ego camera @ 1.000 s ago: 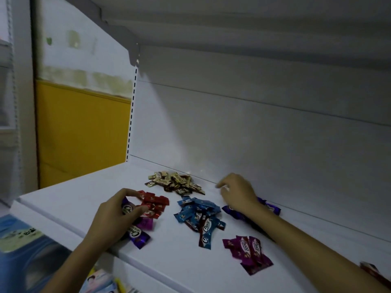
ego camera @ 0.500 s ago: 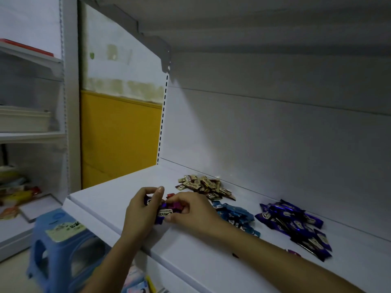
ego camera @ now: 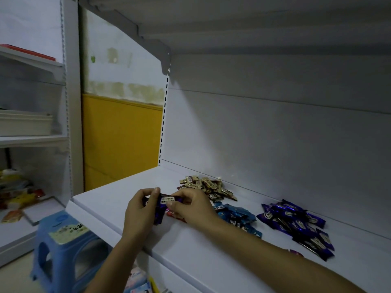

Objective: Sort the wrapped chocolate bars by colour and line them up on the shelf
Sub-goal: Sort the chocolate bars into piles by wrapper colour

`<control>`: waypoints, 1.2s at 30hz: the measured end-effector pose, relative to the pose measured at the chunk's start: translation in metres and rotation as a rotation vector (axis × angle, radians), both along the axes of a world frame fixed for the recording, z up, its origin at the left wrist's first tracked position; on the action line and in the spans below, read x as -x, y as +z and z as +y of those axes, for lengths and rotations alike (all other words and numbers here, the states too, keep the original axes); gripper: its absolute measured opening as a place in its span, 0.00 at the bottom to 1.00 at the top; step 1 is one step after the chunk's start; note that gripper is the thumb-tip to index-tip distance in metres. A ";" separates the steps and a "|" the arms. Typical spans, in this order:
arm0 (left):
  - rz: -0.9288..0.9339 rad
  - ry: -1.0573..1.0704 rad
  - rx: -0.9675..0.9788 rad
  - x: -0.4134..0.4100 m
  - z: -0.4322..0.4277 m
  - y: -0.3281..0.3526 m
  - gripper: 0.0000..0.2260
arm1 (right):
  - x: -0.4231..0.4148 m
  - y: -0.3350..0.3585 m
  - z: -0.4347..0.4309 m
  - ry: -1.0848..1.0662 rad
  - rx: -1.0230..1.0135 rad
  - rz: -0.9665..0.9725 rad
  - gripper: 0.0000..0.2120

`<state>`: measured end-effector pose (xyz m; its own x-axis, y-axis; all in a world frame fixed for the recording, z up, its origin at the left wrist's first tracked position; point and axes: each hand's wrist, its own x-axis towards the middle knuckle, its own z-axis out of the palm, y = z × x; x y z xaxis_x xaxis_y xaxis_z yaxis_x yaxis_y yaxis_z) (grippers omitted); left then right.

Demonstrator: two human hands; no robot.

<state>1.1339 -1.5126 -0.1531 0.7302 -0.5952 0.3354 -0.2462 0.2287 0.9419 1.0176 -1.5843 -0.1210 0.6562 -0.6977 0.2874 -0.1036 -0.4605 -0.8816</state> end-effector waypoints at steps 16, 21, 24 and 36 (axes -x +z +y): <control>-0.172 -0.007 -0.087 0.003 0.004 -0.003 0.04 | 0.078 0.019 -0.084 -0.540 0.226 -0.048 0.08; -0.190 0.003 -0.098 0.004 0.002 -0.003 0.05 | 0.175 0.010 -0.138 -0.904 0.339 0.173 0.04; -0.199 -0.004 -0.099 0.005 0.002 -0.002 0.06 | 0.213 0.005 -0.148 -0.969 0.378 0.499 0.03; -0.181 -0.028 -0.116 0.004 0.002 -0.005 0.12 | 0.095 0.023 -0.048 -0.220 0.304 0.154 0.03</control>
<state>1.1302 -1.5106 -0.1577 0.6470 -0.6567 0.3875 -0.4087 0.1302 0.9033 0.9227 -1.6324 -0.0981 0.5517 -0.7249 0.4125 -0.3489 -0.6499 -0.6752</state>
